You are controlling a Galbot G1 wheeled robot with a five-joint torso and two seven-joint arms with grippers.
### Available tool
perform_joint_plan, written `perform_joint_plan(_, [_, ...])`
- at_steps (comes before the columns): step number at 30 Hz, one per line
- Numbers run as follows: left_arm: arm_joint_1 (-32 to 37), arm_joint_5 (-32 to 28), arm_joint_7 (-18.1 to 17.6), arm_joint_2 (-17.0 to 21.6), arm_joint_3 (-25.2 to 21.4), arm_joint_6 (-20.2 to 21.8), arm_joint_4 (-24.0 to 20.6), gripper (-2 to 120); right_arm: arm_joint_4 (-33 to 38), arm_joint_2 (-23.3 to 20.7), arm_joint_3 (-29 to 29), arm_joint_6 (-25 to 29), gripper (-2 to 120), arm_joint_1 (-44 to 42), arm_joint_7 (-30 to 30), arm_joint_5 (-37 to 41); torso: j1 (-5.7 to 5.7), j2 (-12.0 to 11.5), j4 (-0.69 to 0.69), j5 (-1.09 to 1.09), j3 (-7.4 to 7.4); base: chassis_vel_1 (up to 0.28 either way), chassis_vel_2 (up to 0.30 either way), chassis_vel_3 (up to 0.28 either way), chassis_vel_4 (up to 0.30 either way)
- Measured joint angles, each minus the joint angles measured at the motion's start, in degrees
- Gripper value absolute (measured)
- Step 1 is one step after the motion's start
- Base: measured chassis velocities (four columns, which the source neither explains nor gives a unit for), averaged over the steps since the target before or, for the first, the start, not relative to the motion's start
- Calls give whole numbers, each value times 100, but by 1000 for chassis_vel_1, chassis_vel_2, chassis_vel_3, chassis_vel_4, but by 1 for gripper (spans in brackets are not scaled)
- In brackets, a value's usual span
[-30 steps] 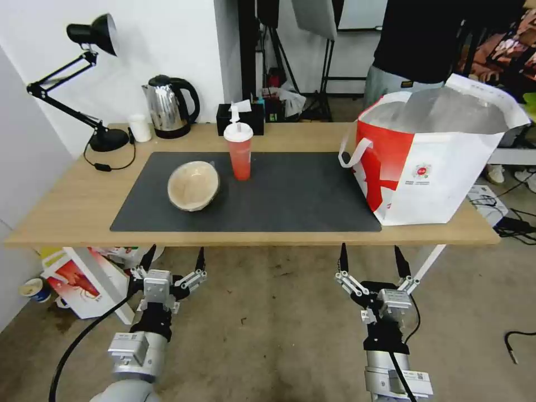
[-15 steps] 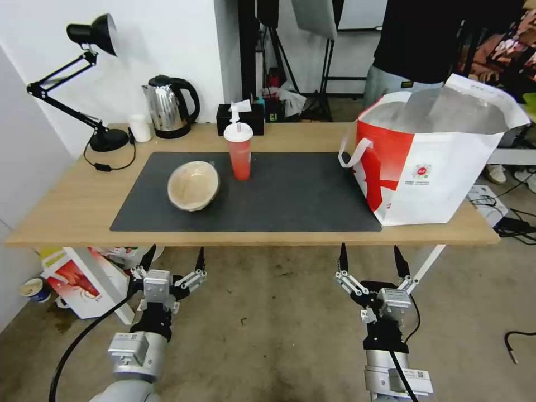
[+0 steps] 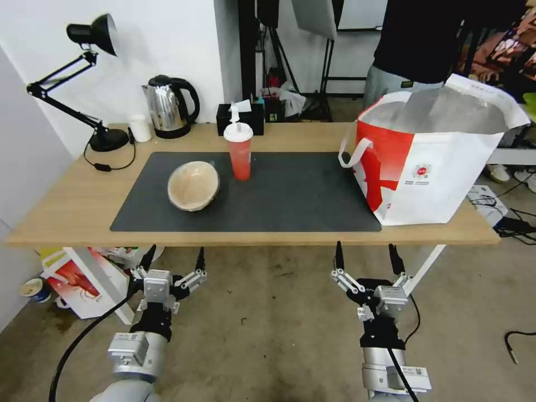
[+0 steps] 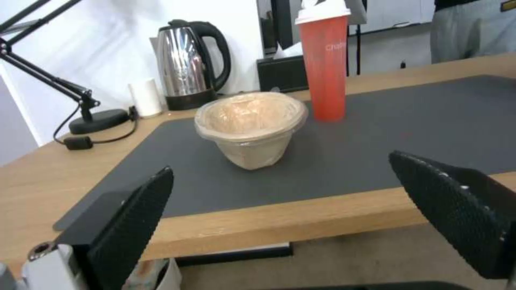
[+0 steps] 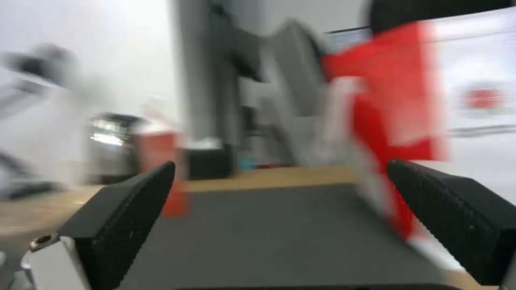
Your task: Pick up the trash from the table and place it into the takeout bag.
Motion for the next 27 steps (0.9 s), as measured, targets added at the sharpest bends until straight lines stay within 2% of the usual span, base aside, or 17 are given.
perform_joint_plan(4, [0,0,0,1,0,0,0,100,108,-295,-52,474,100,231,-1151,615,0,0,1,0,0,0,0,0,0])
perform_joint_plan(5, [0,0,0,1,0,0,0,100,108,-295,-52,474,100,231,-1151,615,0,0,1,0,0,0,0,0,0])
perform_joint_plan(8, [0,0,0,0,0,0,0,100,139,-574,-158,664,100,800,-2298,1399,0,-1,1,0,0,0,0,0,0])
perform_joint_plan(12, [0,0,0,0,0,0,0,100,187,-765,-264,543,100,1214,-2727,2021,0,-1,1,0,0,0,0,0,0])
perform_joint_plan(17, [0,0,0,0,0,0,0,100,200,-927,-313,328,100,1677,-2909,2384,0,-1,0,0,0,0,0,0,0])
perform_joint_plan(24, [0,0,0,0,-1,0,0,100,101,-1108,-462,-106,100,2319,-2837,2815,0,-1,0,0,0,0,0,0,0])
perform_joint_plan(27, [0,0,0,1,0,0,0,100,172,-1303,-629,-830,100,2993,-2436,3433,0,-1,0,0,0,0,0,0,0])
